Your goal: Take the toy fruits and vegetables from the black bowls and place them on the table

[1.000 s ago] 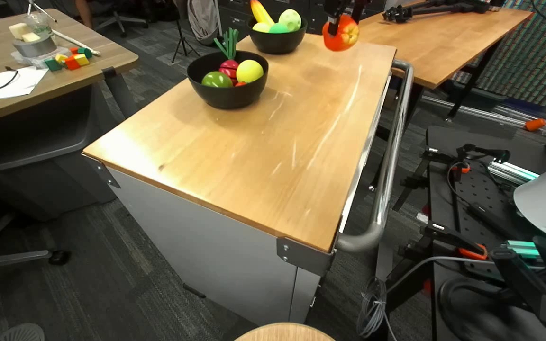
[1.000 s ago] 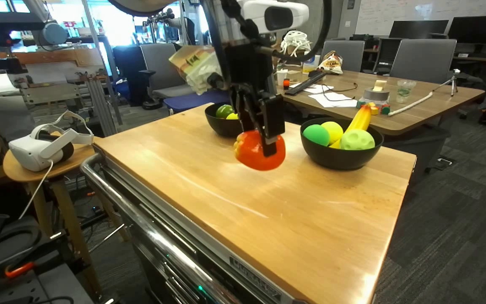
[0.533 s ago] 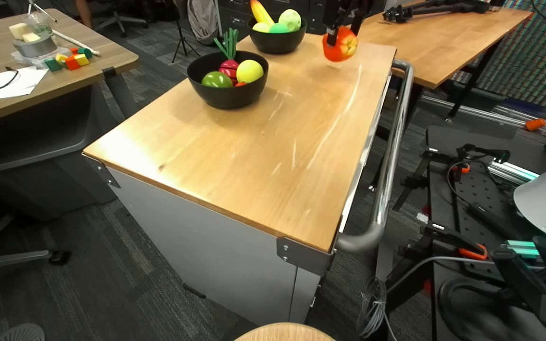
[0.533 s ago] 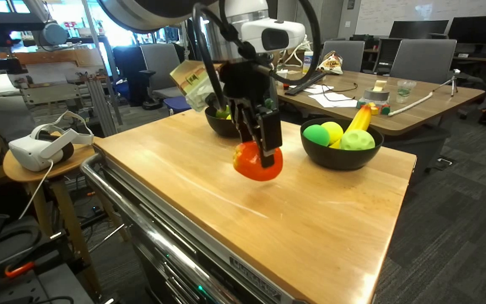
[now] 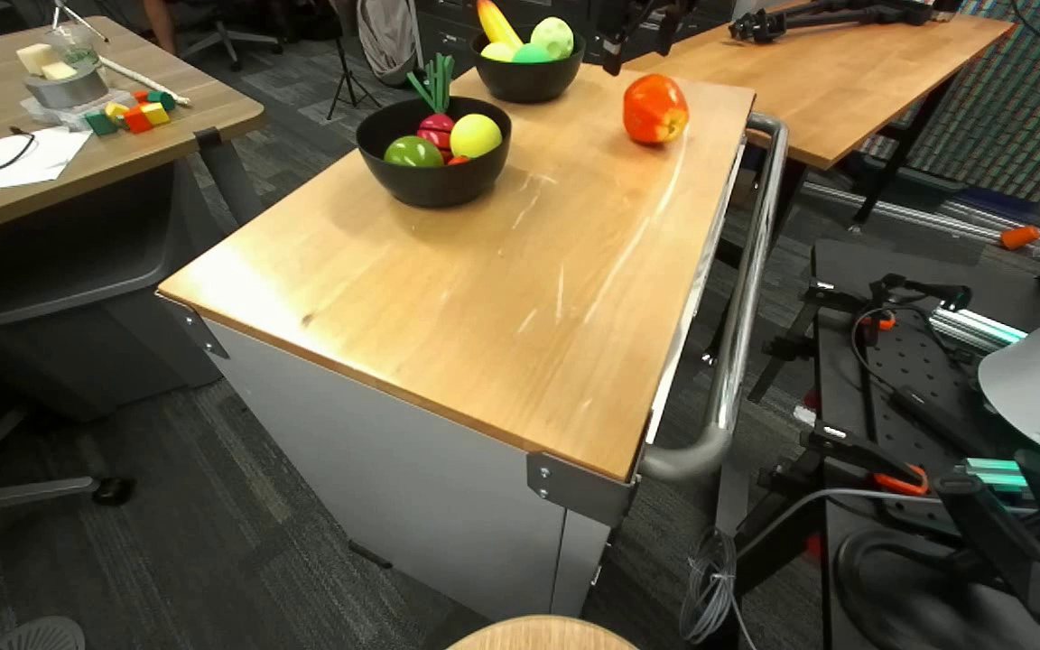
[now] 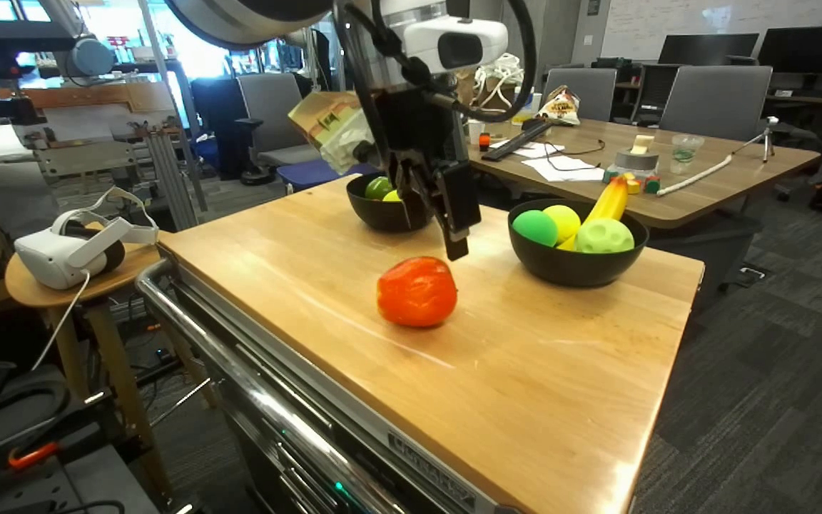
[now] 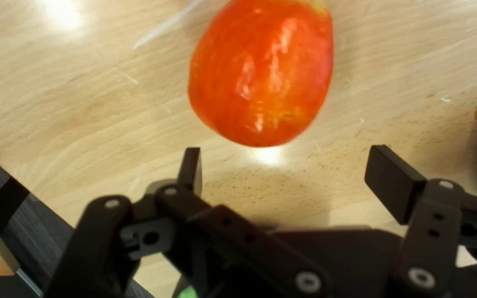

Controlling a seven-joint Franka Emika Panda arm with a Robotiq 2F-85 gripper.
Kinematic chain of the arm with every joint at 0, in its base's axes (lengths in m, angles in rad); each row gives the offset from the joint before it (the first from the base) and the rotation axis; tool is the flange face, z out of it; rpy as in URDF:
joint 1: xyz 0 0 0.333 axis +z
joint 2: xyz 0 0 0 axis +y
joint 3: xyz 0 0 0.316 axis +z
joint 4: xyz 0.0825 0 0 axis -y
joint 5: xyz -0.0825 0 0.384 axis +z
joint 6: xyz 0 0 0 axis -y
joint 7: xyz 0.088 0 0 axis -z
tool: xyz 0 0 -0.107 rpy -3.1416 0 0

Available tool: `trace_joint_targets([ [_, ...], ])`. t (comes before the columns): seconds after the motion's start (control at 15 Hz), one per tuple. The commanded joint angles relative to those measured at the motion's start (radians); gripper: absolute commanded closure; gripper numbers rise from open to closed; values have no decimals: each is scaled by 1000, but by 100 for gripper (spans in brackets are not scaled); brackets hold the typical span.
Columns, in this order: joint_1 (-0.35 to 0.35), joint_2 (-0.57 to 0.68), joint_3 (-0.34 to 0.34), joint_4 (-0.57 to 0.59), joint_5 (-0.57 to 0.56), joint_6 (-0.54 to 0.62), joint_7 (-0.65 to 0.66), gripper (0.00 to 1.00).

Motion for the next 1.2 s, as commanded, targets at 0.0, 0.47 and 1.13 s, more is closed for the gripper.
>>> trace_joint_targets([
  [0.0,46,-79,39,59,29,18,-23,0],
  [0.47,157,100,100,325,220,106,-226,0],
  [1.13,148,161,80,276,19,221,-78,0],
])
